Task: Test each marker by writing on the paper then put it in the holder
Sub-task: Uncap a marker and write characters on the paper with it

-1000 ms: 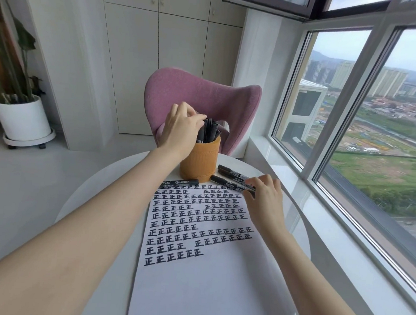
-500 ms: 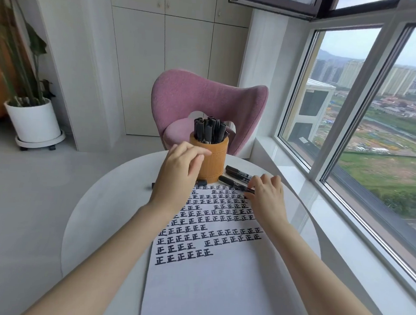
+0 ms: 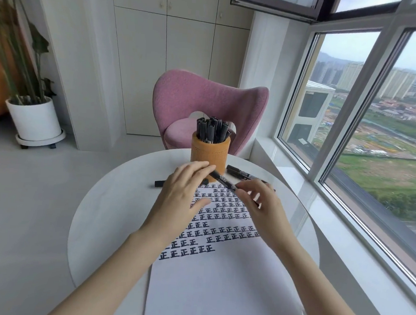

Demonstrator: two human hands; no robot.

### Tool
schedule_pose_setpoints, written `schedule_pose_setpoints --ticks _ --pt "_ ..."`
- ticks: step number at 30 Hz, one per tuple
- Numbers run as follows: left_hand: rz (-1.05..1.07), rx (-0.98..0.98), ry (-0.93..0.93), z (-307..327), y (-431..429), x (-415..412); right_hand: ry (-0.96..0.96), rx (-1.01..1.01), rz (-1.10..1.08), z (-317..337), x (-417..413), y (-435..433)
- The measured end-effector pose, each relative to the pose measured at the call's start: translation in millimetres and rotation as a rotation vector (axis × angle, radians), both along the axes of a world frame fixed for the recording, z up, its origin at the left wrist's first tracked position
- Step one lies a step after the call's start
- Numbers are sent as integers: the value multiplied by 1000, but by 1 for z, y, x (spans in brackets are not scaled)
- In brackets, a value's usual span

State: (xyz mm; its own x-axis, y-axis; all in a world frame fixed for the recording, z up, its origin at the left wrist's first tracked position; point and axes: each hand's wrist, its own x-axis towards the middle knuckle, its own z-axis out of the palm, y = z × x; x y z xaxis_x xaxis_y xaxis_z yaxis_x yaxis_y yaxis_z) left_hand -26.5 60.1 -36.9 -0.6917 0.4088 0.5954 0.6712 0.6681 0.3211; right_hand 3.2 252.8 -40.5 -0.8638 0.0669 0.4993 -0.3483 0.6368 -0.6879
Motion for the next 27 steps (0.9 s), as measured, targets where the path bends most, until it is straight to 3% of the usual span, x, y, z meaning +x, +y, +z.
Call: schedule_pose_setpoints --ticks 4,7,12,15,21,27 --pt "10 -74 65 -8 -1 2 -67 -180 88 5 18 -16" --pt "28 -68 15 -9 -1 11 -111 -310 89 7 24 -21" --pt "-16 6 -94 -13 -1 28 -223 -743 156 10 36 -30" --pt "-68 30 -161 -11 1 37 -254 -663 227 8 42 -41" --pt "-105 75 -211 -12 -2 48 -275 -723 238 4 45 -48" --pt "-180 143 -422 -13 -4 52 -334 -741 313 -1 47 -48"
